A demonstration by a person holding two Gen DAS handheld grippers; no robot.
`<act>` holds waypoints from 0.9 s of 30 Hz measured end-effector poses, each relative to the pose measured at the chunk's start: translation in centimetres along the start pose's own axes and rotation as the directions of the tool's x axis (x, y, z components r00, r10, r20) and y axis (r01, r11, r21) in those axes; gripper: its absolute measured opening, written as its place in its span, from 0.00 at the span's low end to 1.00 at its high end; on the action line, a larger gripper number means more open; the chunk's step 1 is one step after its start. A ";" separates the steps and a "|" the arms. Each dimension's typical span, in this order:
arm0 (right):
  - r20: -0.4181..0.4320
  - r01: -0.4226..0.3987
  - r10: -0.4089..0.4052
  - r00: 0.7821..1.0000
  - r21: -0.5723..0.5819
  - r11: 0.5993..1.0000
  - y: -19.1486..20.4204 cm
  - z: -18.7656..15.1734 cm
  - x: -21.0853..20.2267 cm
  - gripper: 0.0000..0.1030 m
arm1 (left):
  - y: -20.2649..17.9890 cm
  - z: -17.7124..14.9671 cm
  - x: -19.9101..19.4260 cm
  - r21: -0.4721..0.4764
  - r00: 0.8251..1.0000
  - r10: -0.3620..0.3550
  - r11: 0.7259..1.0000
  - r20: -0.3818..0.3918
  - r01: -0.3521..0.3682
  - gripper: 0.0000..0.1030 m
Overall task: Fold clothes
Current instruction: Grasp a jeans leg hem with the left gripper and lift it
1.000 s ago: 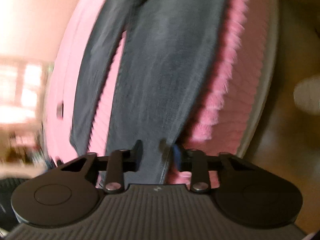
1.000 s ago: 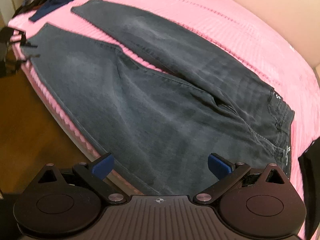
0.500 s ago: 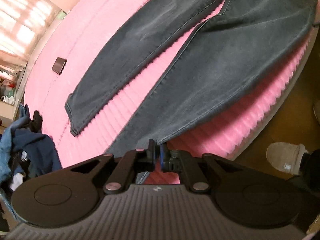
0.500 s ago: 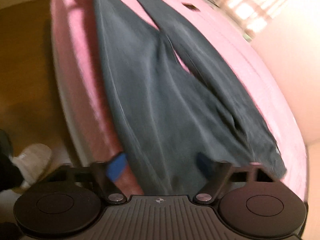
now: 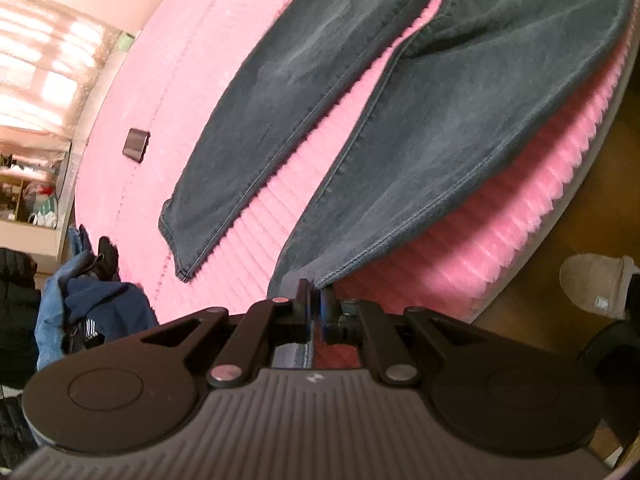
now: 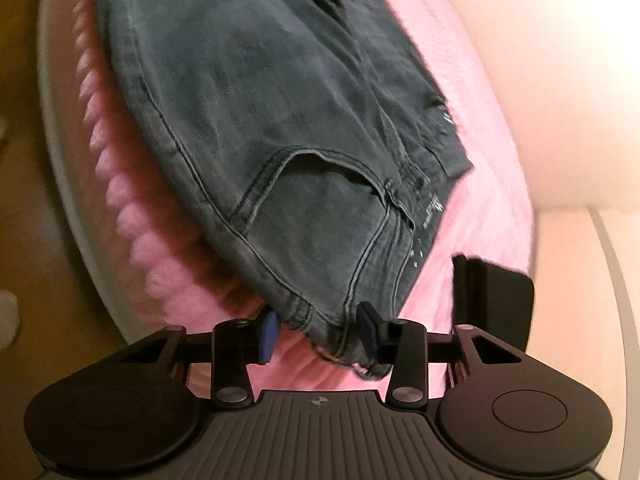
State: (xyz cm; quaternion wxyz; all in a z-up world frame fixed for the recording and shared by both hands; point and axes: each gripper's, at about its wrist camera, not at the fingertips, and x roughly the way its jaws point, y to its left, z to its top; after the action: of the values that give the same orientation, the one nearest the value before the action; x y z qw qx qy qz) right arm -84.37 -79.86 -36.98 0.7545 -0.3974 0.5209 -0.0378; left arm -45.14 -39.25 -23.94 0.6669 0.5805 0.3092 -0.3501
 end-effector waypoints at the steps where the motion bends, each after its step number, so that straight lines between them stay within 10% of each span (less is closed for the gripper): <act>1: -0.003 -0.032 0.032 0.999 -0.017 0.999 -0.4 0.1 -0.1 0.15 | 0.1 0.1 -0.3 -0.004 1.000 0.000 1.000 0.001 0.000 0.04; 14: -0.049 -0.027 0.033 0.998 0.117 0.993 -11.9 7.6 -10.1 0.10 | 9.3 -0.3 -6.8 -0.105 0.996 -0.090 0.990 0.027 0.092 0.03; 27: -0.016 -0.049 0.053 0.998 0.189 0.981 -26.2 16.3 0.6 0.09 | 23.5 10.0 1.7 -0.114 0.960 -0.246 0.966 -0.132 0.232 0.04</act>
State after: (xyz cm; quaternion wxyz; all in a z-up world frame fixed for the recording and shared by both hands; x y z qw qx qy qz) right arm -61.44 -88.90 -18.43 0.7841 -0.3102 0.5327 -0.0718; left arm -24.73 -47.49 -10.93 0.6230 0.5294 0.4416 -0.3696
